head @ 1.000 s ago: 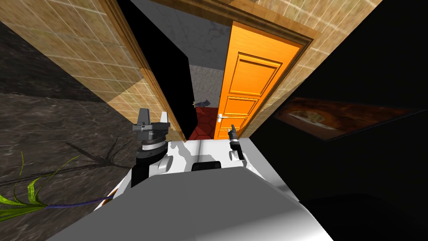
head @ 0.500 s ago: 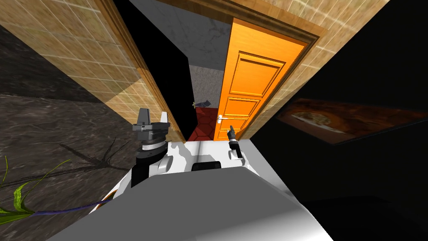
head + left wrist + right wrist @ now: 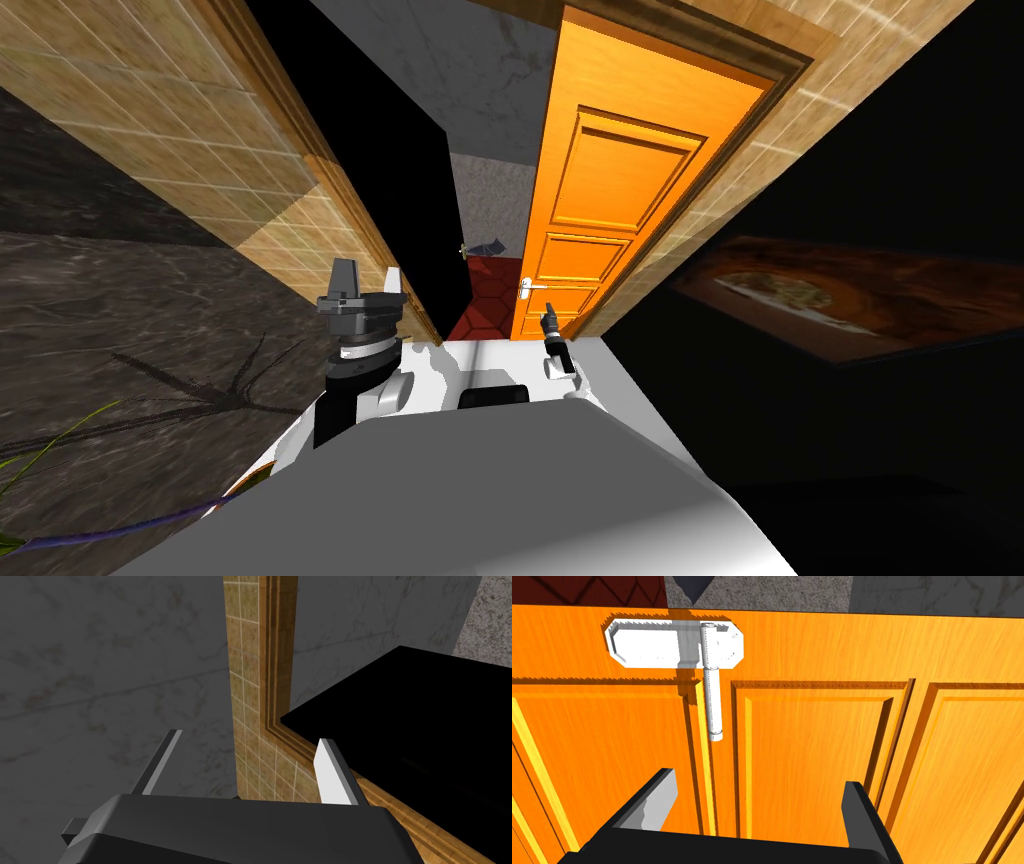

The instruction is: Push the door open

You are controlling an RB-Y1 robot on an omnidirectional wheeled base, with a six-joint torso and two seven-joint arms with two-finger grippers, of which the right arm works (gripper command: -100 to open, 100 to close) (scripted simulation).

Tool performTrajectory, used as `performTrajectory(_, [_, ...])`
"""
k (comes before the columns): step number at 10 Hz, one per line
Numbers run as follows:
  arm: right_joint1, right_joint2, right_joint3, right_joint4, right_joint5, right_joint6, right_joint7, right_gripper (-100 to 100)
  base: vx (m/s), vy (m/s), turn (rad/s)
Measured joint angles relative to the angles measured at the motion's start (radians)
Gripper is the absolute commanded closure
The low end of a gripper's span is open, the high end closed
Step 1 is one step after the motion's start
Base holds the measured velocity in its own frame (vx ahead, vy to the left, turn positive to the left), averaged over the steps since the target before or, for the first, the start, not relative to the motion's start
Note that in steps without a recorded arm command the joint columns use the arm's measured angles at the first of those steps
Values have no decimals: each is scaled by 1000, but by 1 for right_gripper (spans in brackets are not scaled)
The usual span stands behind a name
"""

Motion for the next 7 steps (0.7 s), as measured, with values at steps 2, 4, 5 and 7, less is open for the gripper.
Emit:
performTrajectory(2, [-19, -3, -2, 42, 0, 4, -2, -100, 108, -43, 32])
performTrajectory(4, [-42, -4, -4, 88, 0, 16, -1, -100, 135, -50, 31])
performTrajectory(5, [-54, -6, -4, 115, -1, 19, -2, -100, 192, -69, 30])
performTrajectory(7, [-73, -3, -4, 156, 1, 31, 1, -100, 188, -68, 31])
